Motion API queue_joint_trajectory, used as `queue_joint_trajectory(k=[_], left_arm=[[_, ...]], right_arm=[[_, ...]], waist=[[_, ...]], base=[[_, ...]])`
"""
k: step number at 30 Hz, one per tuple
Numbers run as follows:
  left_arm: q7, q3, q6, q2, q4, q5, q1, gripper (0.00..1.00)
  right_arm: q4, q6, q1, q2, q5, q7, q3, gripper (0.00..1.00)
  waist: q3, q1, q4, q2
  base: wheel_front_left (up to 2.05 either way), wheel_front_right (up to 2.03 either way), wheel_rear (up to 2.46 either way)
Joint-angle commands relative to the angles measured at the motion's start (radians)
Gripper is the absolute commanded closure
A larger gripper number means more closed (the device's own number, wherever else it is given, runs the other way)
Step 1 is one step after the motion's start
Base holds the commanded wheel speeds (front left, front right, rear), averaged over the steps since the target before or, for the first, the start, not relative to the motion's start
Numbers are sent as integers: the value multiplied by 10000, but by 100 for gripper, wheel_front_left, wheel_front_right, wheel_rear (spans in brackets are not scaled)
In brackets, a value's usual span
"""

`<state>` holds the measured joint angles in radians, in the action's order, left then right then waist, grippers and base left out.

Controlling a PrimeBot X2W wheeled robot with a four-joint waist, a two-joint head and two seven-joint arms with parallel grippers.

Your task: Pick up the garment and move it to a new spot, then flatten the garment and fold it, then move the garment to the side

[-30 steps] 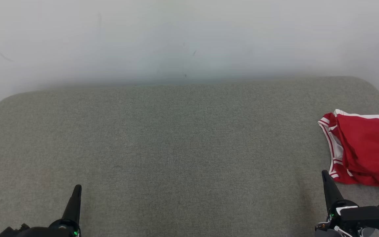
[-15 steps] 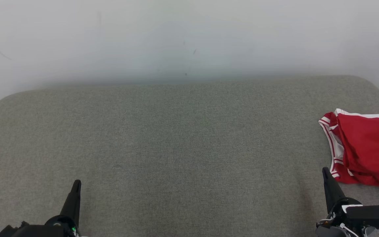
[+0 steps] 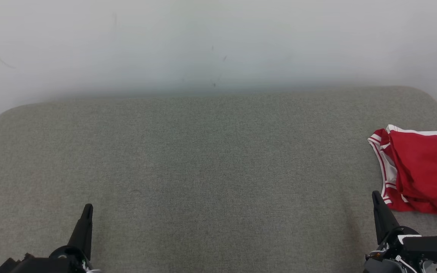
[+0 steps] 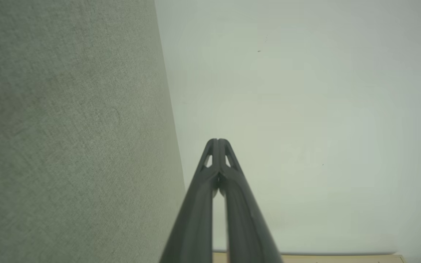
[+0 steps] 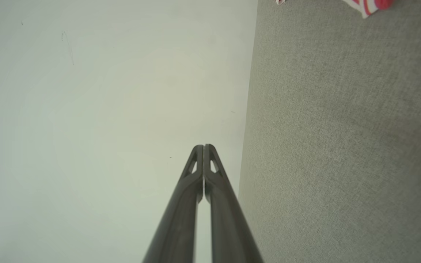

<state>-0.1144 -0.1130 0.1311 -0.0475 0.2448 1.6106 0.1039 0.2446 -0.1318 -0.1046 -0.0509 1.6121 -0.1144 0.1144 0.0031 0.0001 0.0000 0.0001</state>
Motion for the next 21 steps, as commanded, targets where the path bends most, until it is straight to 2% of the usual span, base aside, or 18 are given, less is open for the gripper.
queue_joint_trajectory(k=[1,21], left_arm=[[-30,-28,23,-52,17,45,109,100],[-30,-28,23,-52,16,45,109,100]], right_arm=[[-21,21,-70,21,13,-28,14,100],[-22,21,-69,20,14,-26,12,100]], waist=[[0,-1,0,-1],[0,-1,0,-1]], base=[[0,0,0],[0,0,0]])
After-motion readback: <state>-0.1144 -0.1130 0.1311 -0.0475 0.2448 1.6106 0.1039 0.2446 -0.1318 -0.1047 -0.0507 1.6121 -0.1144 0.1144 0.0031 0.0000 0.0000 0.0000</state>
